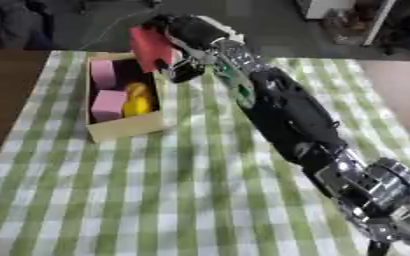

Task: Pick up objects on the table and place them in the box.

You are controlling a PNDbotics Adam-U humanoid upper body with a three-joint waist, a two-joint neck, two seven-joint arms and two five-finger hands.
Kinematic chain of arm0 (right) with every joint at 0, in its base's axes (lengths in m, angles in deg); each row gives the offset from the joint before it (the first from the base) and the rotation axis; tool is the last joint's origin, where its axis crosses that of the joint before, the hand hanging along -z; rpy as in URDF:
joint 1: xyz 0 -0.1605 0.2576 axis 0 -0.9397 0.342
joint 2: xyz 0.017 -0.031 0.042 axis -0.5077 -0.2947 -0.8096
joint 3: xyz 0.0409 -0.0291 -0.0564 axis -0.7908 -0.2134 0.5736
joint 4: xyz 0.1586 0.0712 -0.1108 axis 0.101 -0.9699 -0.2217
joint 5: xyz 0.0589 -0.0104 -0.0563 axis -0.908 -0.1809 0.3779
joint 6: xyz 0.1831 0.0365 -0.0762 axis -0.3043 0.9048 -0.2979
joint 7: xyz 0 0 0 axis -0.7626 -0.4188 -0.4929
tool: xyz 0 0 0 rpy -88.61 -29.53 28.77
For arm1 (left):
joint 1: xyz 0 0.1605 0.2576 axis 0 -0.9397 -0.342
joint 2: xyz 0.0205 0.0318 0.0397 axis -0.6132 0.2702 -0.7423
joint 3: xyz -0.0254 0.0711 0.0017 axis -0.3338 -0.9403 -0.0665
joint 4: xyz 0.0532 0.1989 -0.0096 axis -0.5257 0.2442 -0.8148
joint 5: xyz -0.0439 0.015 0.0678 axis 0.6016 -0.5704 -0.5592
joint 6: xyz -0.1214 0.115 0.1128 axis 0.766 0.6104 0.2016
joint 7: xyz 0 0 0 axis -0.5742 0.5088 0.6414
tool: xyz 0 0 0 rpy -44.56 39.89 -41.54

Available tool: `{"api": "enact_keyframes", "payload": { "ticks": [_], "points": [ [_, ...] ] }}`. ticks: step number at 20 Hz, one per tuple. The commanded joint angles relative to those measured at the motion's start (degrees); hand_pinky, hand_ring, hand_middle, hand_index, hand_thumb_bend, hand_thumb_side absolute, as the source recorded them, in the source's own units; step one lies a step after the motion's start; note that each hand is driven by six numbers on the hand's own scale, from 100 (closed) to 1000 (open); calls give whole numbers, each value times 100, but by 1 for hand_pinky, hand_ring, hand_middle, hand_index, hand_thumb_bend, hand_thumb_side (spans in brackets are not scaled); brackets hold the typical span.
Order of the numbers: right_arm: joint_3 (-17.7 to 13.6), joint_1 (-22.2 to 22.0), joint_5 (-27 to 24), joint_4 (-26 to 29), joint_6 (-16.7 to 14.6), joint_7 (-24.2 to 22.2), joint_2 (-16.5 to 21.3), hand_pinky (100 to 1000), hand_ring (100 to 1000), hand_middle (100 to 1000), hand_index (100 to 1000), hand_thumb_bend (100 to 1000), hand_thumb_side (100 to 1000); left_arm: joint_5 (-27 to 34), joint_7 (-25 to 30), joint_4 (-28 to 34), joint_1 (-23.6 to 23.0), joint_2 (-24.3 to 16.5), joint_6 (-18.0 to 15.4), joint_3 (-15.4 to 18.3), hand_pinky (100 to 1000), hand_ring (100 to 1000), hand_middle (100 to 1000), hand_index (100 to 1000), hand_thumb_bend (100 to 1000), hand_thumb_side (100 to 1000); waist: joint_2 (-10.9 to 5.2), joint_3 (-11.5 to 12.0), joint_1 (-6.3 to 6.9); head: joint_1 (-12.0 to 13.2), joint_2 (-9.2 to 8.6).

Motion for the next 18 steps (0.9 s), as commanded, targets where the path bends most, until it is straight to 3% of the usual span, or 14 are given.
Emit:
{"api": "enact_keyframes", "payload": {
  "ticks": [1, 2, 3, 9, 13, 18],
  "points": [
    [-153, 169, 213, -246, 104, 48, -100, 786, 705, 570, 976, 100, 230, 35, 54, 91, 107, -16, -12, -46, 656, 625, 694, 748, 388, 691, -75, 37, -49, -63, -70],
    [-178, 168, 291, -328, 146, 49, -140, 788, 715, 611, 977, 100, 232, 38, 60, 89, 115, -10, -12, -50, 656, 625, 694, 747, 389, 691, -71, 53, -50, -72, -68],
    [-200, 163, 360, -394, 189, 47, -171, 797, 747, 717, 978, 100, 236, 40, 63, 88, 120, -7, -13, -52, 656, 625, 694, 747, 389, 691, -68, 61, -52, -77, -69],
    [-259, 129, 512, -518, 427, 87, -235, 840, 850, 946, 1000, 100, 229, 46, 66, 87, 119, -12, -13, -53, 656, 624, 693, 747, 390, 691, -68, 56, -54, -65, -70],
    [-198, 155, 564, -420, 429, -17, -204, 890, 919, 1000, 1000, 100, 239, 43, 71, 83, 106, -20, -11, -58, 655, 624, 693, 747, 390, 691, -79, 38, -53, -53, -70],
    [-77, 203, 693, -169, 69, -622, -160, 945, 981, 1000, 1000, 100, 256, 42, 67, 91, 101, -28, -16, -53, 655, 623, 692, 747, 392, 690, -87, 31, -56, -32, -71]
  ]
}}
